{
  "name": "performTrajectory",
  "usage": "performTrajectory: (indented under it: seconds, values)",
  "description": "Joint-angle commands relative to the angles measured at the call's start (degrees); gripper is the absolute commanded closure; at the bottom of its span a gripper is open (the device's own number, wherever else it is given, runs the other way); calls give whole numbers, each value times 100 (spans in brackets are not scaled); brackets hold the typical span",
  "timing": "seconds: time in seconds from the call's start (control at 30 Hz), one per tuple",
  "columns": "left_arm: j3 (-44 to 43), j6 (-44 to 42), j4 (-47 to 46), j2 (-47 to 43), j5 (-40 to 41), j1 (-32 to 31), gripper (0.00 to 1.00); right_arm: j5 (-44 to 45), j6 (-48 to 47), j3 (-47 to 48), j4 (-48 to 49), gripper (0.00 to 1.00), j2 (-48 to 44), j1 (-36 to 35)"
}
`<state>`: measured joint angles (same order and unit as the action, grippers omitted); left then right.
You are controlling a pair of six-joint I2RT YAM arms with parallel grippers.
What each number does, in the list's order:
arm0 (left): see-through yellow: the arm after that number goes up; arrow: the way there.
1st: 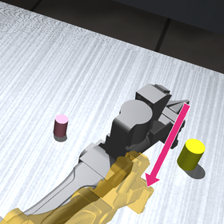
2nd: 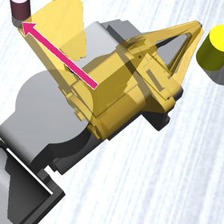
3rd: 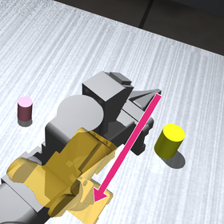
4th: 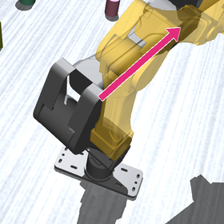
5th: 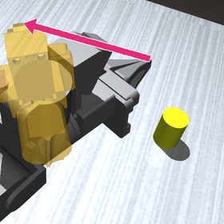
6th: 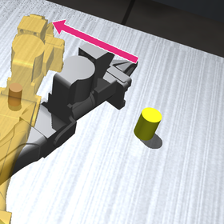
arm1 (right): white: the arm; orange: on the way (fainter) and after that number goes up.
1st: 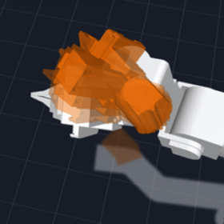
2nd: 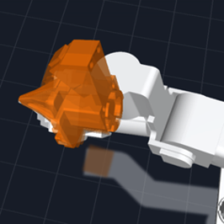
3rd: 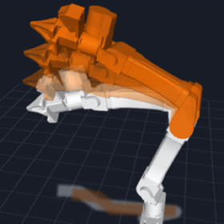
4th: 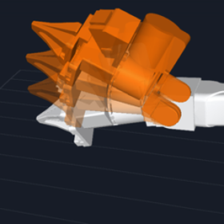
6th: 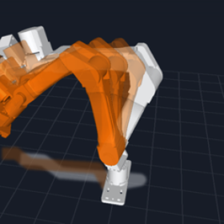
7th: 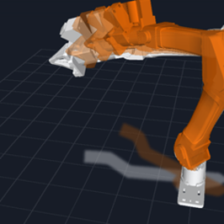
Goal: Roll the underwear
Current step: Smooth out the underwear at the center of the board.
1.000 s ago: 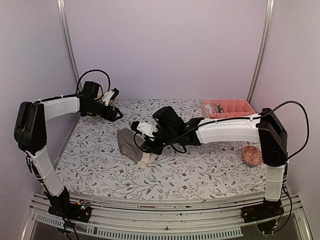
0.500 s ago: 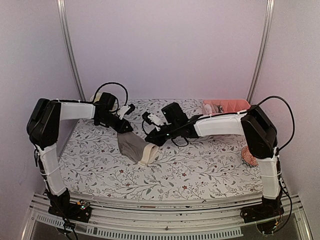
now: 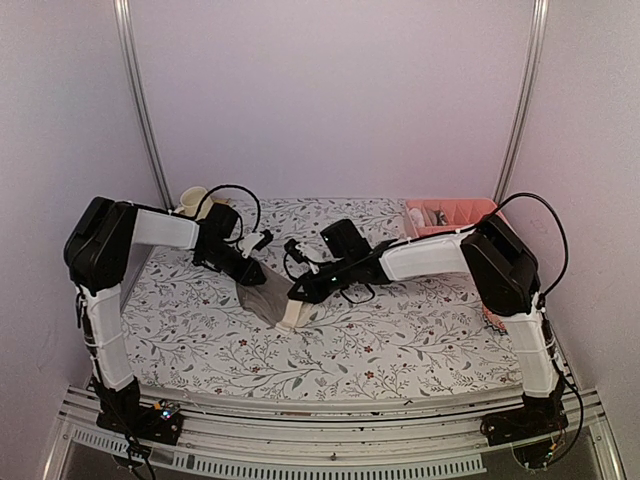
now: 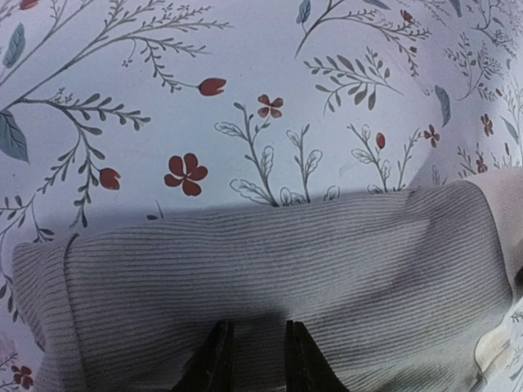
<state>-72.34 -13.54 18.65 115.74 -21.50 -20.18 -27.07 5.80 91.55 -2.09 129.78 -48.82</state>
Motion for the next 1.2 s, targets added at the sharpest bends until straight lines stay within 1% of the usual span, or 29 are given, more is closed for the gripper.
performTrajectory:
  seconds: [0.0, 0.2, 0.37, 0.57, 0.73, 0.83, 0.9, 0.97, 1.03, 1.17]
  values:
    - [134, -22, -146, 141, 181, -56, 76, -103, 221, 127, -44, 87, 311, 146]
    - [150, -38, -112, 133, 231, -56, 75, 58, 213, 131, -286, 87, 426, 158]
    - [173, -49, -81, 118, 259, -57, 73, 197, 187, 282, -510, 87, 765, 160]
    - [210, -33, -51, -18, 228, -51, 70, 734, 65, 516, -1012, 87, 892, 162]
    - [194, 20, -87, -244, 219, 37, 63, 1239, -29, 557, -1315, 87, 758, 157]
    - [201, 67, -90, -355, 228, 160, 61, 1308, -107, 531, -1427, 87, 612, 162]
    - [202, 82, -97, -471, 196, 282, 61, 1149, -232, 482, -1438, 86, 432, 160]
    - [198, 83, -105, -494, 143, 398, 60, 870, -349, 394, -1348, 83, 122, 155]
    - [184, 73, -108, -548, -19, 478, 55, 656, -460, 306, -1214, 75, -184, 149]
    - [148, -34, -69, -793, -348, 533, 42, 867, -810, 135, -1128, 61, -847, 49]
